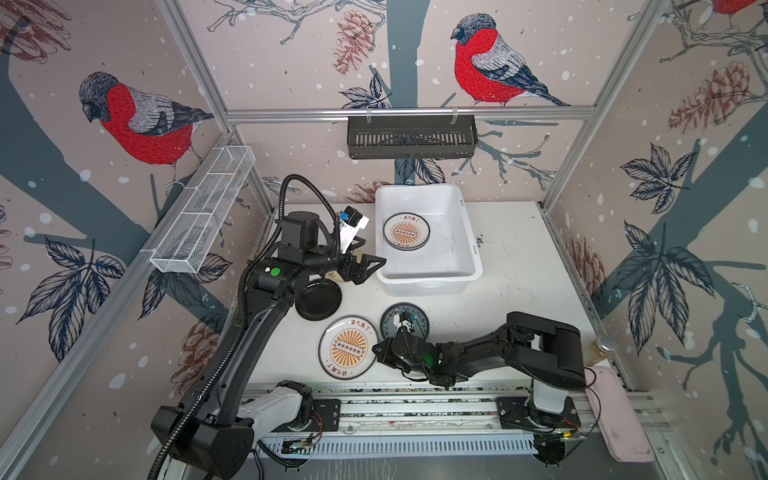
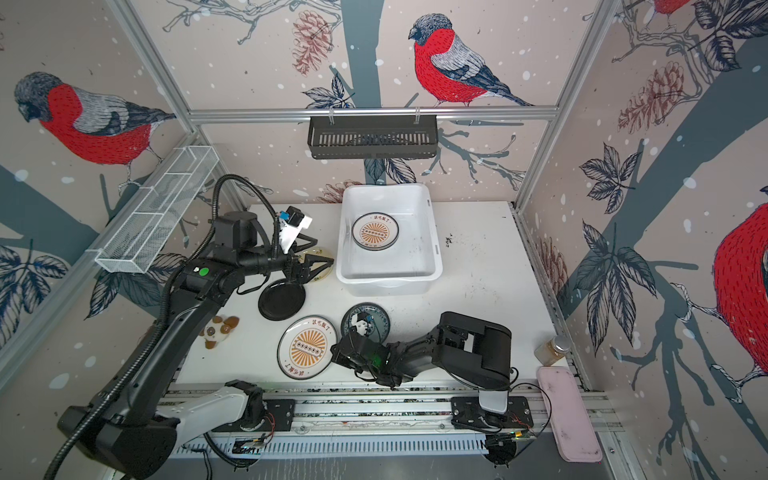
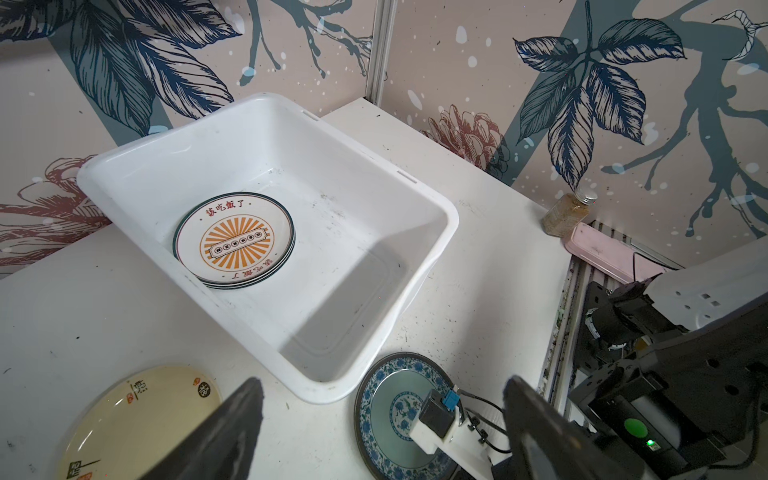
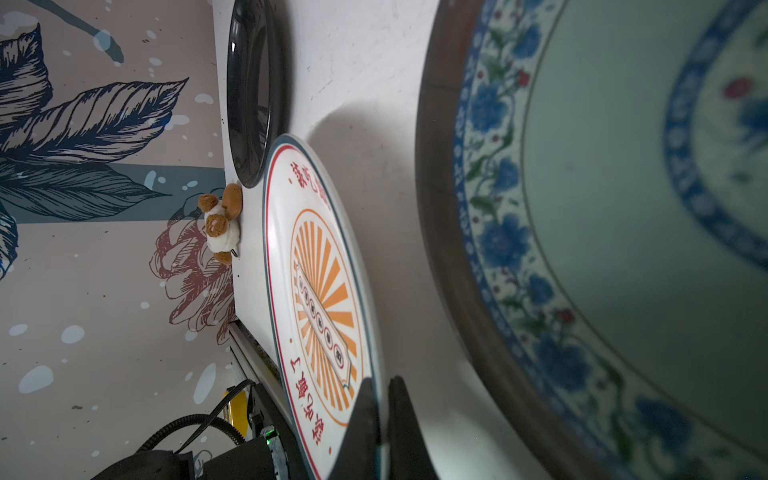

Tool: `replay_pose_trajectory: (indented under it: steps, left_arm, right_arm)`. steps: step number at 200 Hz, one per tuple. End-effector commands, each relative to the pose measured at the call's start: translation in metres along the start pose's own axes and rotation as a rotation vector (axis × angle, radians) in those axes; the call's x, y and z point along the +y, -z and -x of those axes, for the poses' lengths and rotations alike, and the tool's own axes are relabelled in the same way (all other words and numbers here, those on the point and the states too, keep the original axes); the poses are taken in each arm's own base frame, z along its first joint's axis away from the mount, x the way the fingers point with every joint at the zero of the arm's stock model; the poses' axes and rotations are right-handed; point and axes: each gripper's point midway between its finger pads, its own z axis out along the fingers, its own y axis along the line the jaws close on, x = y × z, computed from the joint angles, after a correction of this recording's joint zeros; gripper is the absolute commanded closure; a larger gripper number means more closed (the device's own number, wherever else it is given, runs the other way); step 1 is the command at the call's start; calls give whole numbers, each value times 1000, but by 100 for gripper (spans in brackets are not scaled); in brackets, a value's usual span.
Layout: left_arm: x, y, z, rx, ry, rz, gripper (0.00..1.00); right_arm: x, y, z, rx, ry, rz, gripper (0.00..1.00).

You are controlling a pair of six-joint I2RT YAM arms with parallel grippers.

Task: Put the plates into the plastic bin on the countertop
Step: 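Tilt the gripped orange-sunburst plate upright with the right gripper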

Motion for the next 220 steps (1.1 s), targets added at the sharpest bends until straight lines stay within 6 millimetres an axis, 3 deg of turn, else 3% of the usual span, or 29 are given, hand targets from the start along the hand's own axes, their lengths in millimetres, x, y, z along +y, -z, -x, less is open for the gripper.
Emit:
replay_pose_trajectory:
  steps: [1, 86, 162, 220]
  left_arm:
    - [2, 1, 7, -17, -10, 17, 11]
    - [10, 1, 17, -16, -17, 57, 11]
    - [26, 6, 50, -52, -39, 139, 10]
    - [35, 1, 50, -33, -16, 157, 10]
  right_arm:
    - [13, 6, 5, -28, 14, 52, 99]
    - [34, 26, 4, 0, 60, 111, 99]
    - [44, 51, -1, 73, 170, 79, 99]
    - [58, 80, 14, 88, 243, 70, 99]
